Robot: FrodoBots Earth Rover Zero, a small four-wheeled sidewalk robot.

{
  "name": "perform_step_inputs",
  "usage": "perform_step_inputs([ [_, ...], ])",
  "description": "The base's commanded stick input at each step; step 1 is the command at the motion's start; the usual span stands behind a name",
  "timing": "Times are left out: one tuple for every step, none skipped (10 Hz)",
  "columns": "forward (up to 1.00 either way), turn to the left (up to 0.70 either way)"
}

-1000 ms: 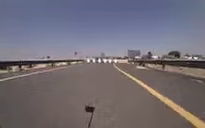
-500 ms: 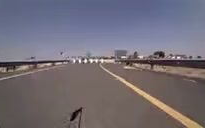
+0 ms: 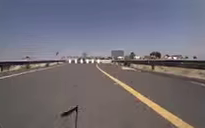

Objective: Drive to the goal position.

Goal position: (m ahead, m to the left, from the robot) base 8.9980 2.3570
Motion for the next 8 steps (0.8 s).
perform_step_inputs([
  [1.00, 0.18],
  [1.00, 0.30],
  [1.00, 0.31],
  [1.00, 0.02],
  [1.00, -0.01],
  [1.00, -0.01],
  [1.00, -0.01],
  [1.00, -0.01],
])
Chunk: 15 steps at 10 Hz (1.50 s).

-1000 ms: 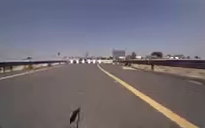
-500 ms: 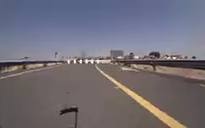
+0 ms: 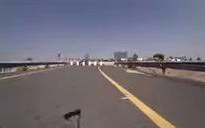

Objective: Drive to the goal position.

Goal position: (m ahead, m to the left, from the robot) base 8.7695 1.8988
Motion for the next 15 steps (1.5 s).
perform_step_inputs([
  [1.00, -0.01],
  [1.00, -0.01],
  [1.00, -0.01],
  [1.00, -0.01],
  [1.00, -0.01],
  [1.00, -0.01],
  [1.00, -0.01],
  [1.00, -0.01],
  [1.00, -0.01],
  [1.00, -0.01],
  [1.00, -0.01],
  [1.00, -0.01],
  [1.00, -0.01],
  [1.00, 0.15],
  [1.00, 0.31],
])
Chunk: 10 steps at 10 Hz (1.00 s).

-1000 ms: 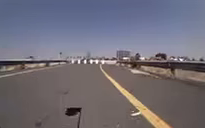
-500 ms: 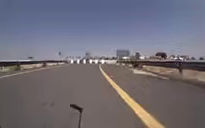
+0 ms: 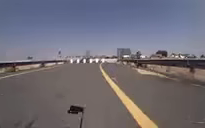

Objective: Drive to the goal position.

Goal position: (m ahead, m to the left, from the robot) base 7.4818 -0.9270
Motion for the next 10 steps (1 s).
perform_step_inputs([
  [1.00, 0.39],
  [1.00, 0.27],
  [1.00, 0.02],
  [1.00, -0.01],
  [1.00, -0.01],
  [1.00, -0.01],
  [1.00, -0.01],
  [1.00, -0.01],
  [1.00, -0.01],
  [1.00, -0.01],
])
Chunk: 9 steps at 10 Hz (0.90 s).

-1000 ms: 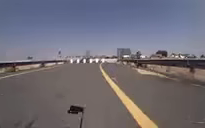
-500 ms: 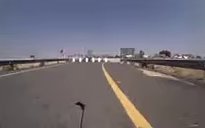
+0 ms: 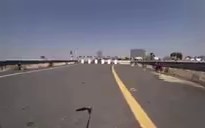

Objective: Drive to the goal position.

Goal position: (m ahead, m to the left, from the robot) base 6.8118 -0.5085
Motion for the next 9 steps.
perform_step_inputs([
  [1.00, -0.01],
  [1.00, -0.01],
  [1.00, -0.01],
  [1.00, -0.01],
  [1.00, -0.01],
  [1.00, -0.01],
  [1.00, -0.01],
  [1.00, -0.12],
  [1.00, -0.24],
])
